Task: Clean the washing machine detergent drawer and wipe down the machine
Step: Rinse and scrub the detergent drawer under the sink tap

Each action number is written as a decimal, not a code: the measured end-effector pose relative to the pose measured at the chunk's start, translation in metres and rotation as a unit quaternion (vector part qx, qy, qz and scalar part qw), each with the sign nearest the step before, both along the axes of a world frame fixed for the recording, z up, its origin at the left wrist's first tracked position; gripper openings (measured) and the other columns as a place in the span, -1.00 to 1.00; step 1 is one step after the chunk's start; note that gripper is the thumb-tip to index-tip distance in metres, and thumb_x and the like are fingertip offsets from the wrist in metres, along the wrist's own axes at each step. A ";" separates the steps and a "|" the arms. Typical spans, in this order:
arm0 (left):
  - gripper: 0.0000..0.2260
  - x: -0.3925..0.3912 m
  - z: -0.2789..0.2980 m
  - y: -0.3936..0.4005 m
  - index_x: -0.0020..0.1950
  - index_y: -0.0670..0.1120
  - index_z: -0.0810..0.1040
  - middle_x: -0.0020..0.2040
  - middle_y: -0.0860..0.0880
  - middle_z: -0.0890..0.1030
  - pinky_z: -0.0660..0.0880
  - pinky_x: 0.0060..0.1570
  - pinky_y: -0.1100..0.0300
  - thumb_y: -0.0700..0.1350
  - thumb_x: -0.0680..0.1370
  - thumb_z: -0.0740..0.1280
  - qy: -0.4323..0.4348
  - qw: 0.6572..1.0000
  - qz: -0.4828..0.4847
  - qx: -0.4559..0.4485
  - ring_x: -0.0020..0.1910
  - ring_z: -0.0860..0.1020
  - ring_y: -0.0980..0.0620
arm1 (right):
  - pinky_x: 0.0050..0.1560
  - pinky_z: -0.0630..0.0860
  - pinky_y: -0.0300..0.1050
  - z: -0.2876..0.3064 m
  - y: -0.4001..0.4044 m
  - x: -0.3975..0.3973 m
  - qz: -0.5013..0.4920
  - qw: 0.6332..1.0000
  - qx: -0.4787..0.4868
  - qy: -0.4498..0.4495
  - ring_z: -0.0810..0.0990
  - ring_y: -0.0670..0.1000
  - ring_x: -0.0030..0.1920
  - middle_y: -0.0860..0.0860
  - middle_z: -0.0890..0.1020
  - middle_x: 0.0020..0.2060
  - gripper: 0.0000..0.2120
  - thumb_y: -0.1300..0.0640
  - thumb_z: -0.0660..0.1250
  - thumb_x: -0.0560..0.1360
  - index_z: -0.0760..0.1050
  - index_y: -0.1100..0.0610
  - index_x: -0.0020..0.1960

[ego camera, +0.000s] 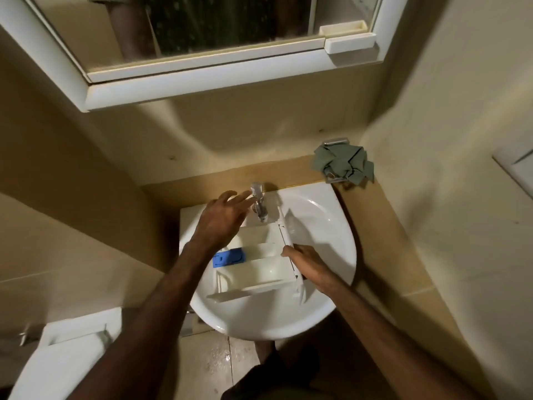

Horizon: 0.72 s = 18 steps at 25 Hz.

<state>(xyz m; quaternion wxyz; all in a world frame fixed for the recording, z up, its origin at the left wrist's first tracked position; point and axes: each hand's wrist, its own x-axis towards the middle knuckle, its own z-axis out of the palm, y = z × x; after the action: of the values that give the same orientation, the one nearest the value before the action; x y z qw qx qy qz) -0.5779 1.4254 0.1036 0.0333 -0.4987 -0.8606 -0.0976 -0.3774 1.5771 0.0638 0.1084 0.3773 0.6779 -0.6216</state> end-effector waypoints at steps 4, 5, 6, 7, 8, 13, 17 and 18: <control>-0.57 -0.036 -0.013 0.028 0.54 0.07 0.44 0.57 -0.02 0.43 0.50 0.20 -0.15 -0.04 0.66 0.33 0.098 0.982 -0.137 -0.080 0.49 0.42 -0.19 | -0.24 0.44 -0.11 -0.001 0.009 -0.008 0.026 0.999 0.028 -0.009 0.51 0.01 -0.22 -0.01 0.53 -0.28 -0.78 -0.05 0.33 0.52 0.51 0.04 -0.23; -0.56 -0.043 -0.014 0.032 0.54 0.07 0.43 0.55 -0.04 0.45 0.52 0.19 -0.14 -0.05 0.65 0.36 0.110 0.977 -0.159 -0.086 0.47 0.44 -0.20 | -0.22 0.45 -0.10 -0.003 0.010 -0.010 0.027 0.999 0.026 -0.011 0.51 0.01 -0.22 -0.01 0.52 -0.29 -0.77 -0.07 0.34 0.51 0.49 0.04 -0.24; -0.53 -0.050 -0.013 0.036 0.55 0.07 0.41 0.51 -0.09 0.50 0.54 0.17 -0.13 -0.08 0.64 0.39 0.118 0.975 -0.170 -0.080 0.43 0.48 -0.20 | -0.19 0.44 -0.08 -0.006 0.011 -0.010 0.029 0.999 0.025 -0.010 0.50 0.01 -0.22 -0.02 0.52 -0.30 -0.76 -0.09 0.34 0.49 0.48 0.04 -0.25; -0.51 -0.055 -0.012 0.039 0.55 0.07 0.41 0.44 -0.15 0.54 0.56 0.13 -0.11 -0.10 0.63 0.41 0.111 0.977 -0.166 -0.078 0.37 0.54 -0.21 | -0.14 0.45 -0.04 -0.008 0.011 -0.011 0.030 0.999 0.023 -0.012 0.51 0.02 -0.21 -0.01 0.52 -0.29 -0.74 -0.12 0.33 0.47 0.49 0.05 -0.25; -0.52 -0.057 -0.008 0.041 0.54 0.07 0.43 0.38 -0.20 0.57 0.57 0.10 -0.08 -0.11 0.63 0.41 0.095 0.980 -0.158 -0.076 0.29 0.59 -0.21 | -0.09 0.47 -0.01 -0.011 0.011 -0.011 0.035 0.999 0.023 -0.015 0.54 0.04 -0.17 0.01 0.56 -0.26 -0.69 -0.17 0.32 0.43 0.51 0.08 -0.21; -0.73 -0.060 0.006 0.054 0.29 0.09 0.67 0.03 -0.17 0.62 0.56 -0.13 0.04 -0.05 0.58 0.45 0.085 0.980 -0.172 -0.045 -0.04 0.64 -0.15 | 0.11 0.51 0.05 -0.017 0.001 -0.014 0.023 0.999 0.026 -0.020 0.62 0.08 0.02 0.08 0.67 -0.09 -0.48 -0.28 0.28 0.31 0.62 0.13 -0.04; -0.77 -0.062 0.004 0.058 0.17 0.13 0.72 -0.10 -0.13 0.60 0.55 -0.25 0.08 0.00 0.51 0.52 0.088 0.983 -0.155 -0.052 -0.17 0.62 -0.11 | 0.07 0.49 0.00 -0.019 -0.006 -0.018 -0.004 0.999 0.030 -0.018 0.62 0.06 0.01 0.08 0.69 -0.07 -0.52 -0.25 0.28 0.34 0.63 0.13 -0.03; -0.77 -0.061 0.003 0.057 0.18 0.12 0.72 -0.09 -0.14 0.60 0.55 -0.25 0.08 -0.01 0.52 0.52 0.083 0.984 -0.151 -0.048 -0.19 0.62 -0.12 | 0.04 0.48 0.01 -0.019 -0.008 -0.019 -0.010 0.999 0.029 -0.021 0.60 0.05 -0.05 0.05 0.67 -0.13 -0.51 -0.25 0.30 0.34 0.60 0.16 -0.05</control>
<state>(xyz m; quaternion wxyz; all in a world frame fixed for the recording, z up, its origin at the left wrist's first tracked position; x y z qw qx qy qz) -0.6393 1.4824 0.1065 0.0655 -0.6306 -0.7731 -0.0184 -0.3965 1.5694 0.0444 0.1055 0.3994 0.6893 -0.5951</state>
